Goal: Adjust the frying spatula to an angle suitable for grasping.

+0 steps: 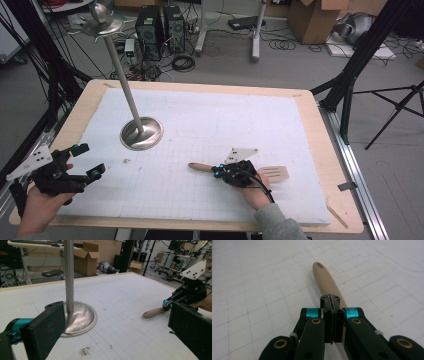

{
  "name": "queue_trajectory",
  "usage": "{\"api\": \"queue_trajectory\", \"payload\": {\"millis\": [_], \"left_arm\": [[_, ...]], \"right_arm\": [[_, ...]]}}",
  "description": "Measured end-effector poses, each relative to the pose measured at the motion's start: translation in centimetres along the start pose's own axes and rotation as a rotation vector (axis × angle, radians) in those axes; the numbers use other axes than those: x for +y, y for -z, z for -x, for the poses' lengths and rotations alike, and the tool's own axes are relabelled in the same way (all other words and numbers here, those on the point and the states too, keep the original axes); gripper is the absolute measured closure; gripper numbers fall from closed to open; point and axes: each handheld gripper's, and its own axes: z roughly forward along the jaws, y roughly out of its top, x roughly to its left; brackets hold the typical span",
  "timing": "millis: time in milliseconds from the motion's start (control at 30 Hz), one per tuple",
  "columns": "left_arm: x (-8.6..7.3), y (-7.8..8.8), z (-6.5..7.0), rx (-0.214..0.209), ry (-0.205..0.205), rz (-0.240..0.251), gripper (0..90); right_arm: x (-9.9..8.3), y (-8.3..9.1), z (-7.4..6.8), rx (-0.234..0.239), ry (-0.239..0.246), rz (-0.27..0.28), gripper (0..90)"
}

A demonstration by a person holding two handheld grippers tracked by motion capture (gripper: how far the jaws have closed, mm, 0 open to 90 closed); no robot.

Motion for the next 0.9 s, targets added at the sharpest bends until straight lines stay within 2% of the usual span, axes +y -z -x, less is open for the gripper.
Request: {"api": "queue_trajectory", "payload": {"millis": [300,433,900], "left_arm": [[0.2,-0.9,0.0,-0.019,-0.001,0.002,1.9],[0.2,-1.4,-0.1,-0.029,-0.002,-0.007,1.9],[0.2,-2.1,-0.2,-0.044,0.001,-0.010,1.9]], "right_arm": [[-0.8,2.1,0.8,-0.084,-0.036,-0.006,90.0],[-1.2,2.9,1.5,-0.121,-0.072,-0.002,90.0],[-2.0,3.0,1.9,-0.188,-0.109,-0.072,90.0]]}}
